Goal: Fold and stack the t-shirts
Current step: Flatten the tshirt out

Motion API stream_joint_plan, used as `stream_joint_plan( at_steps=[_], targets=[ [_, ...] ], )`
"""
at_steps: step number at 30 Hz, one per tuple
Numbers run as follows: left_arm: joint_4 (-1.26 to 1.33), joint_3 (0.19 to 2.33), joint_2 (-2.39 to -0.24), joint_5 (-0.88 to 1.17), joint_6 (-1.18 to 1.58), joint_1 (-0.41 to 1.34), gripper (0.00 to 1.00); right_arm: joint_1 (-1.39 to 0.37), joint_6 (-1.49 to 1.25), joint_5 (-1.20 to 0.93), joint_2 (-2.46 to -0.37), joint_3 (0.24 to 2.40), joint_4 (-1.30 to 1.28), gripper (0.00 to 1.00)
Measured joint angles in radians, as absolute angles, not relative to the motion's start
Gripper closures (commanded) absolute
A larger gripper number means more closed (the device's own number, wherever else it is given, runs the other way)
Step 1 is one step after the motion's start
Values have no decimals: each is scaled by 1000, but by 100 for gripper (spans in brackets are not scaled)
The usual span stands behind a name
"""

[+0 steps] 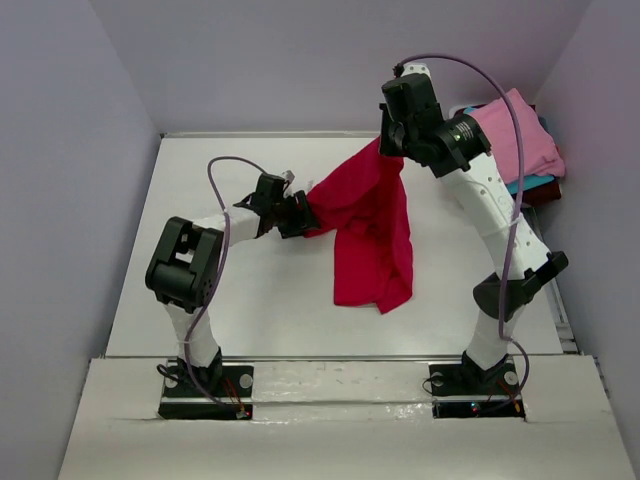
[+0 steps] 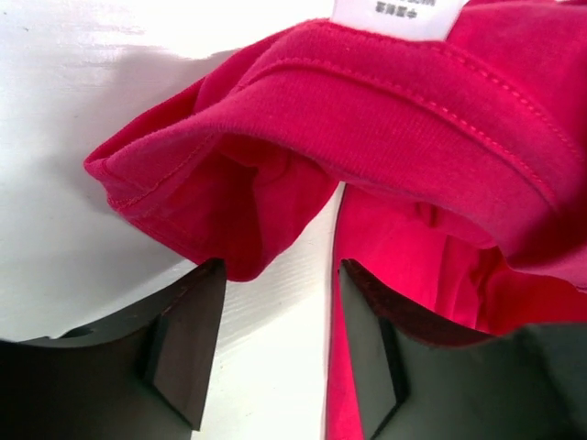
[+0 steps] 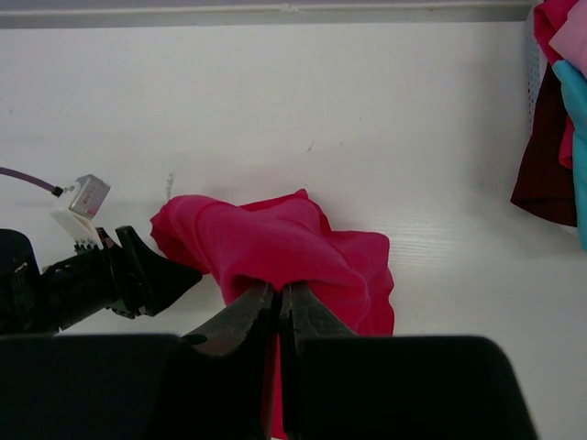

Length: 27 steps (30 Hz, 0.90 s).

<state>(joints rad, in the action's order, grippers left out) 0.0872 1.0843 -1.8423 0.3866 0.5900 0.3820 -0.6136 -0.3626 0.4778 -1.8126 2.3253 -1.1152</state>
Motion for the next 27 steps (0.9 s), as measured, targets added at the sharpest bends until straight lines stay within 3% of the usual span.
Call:
stream_joint_plan(
  at_steps=[6, 15, 19, 24, 27],
  targets=[
    [88, 1084, -1853, 389, 584, 382, 50, -614, -363, 474, -1813, 2325, -1115, 93],
    [103, 1085, -1895, 390, 569, 381, 51, -614, -363, 474, -1813, 2325, -1115, 93],
    [105, 1093, -1901, 386, 558, 381, 61, -614, -363, 474, -1813, 2325, -1115, 93],
    [99, 1100, -1905, 376, 544, 384, 87, -614, -363, 470, -1813, 2325, -1115, 93],
    [84, 1114, -1908, 368, 535, 385, 94, -614, -363, 467, -1813, 2323, -1115, 93]
  ],
)
